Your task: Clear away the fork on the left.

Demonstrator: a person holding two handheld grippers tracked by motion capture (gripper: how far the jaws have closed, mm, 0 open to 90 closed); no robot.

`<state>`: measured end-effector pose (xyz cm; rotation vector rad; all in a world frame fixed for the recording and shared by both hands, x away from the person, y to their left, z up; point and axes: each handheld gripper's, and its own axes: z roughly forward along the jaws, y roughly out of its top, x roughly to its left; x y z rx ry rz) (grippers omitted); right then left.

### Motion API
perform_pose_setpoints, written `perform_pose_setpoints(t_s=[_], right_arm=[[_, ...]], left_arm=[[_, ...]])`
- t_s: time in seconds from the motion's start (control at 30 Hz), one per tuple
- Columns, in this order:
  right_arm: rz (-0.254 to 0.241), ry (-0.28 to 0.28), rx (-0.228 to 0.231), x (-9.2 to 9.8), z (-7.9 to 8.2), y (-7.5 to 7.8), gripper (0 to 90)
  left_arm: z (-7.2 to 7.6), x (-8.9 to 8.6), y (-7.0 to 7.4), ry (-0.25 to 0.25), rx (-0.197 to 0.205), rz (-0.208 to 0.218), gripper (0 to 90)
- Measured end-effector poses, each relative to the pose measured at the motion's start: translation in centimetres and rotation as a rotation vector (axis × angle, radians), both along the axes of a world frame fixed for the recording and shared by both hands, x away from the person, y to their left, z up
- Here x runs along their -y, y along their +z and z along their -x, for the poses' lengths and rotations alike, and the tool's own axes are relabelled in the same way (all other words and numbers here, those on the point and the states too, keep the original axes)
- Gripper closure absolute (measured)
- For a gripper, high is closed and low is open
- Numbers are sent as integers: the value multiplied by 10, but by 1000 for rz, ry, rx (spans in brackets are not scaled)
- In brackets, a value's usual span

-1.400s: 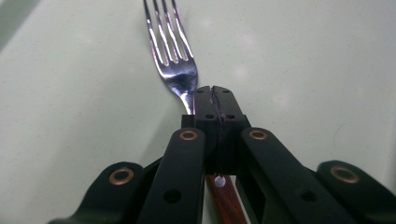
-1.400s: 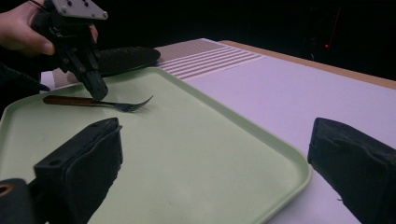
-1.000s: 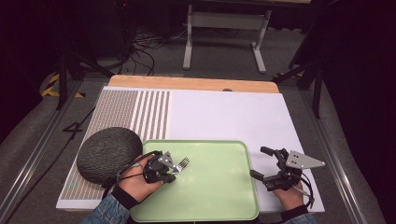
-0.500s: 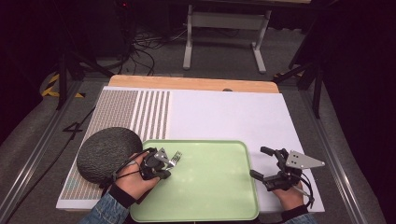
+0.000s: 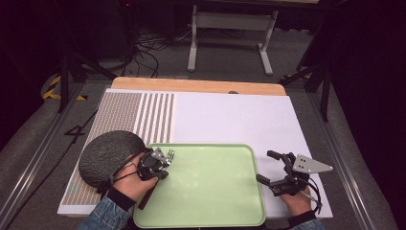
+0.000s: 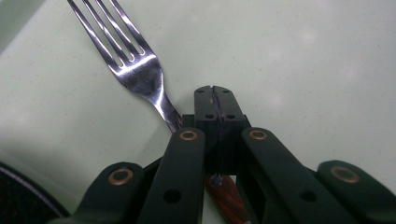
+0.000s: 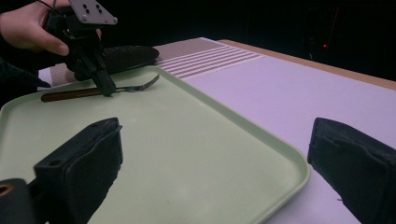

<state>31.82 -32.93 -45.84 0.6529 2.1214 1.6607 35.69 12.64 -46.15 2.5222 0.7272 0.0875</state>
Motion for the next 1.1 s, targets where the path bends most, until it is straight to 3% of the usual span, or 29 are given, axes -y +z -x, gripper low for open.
perform_pose_setpoints(t_s=[0.43,1.1], right_arm=[[1,-1,-1,0,0,0,39],[4,-2,5,0,0,0,39]], left_arm=[[-5,-13,0,59,-4,-6,900],[-8,-25,1,112,5,-25,900]])
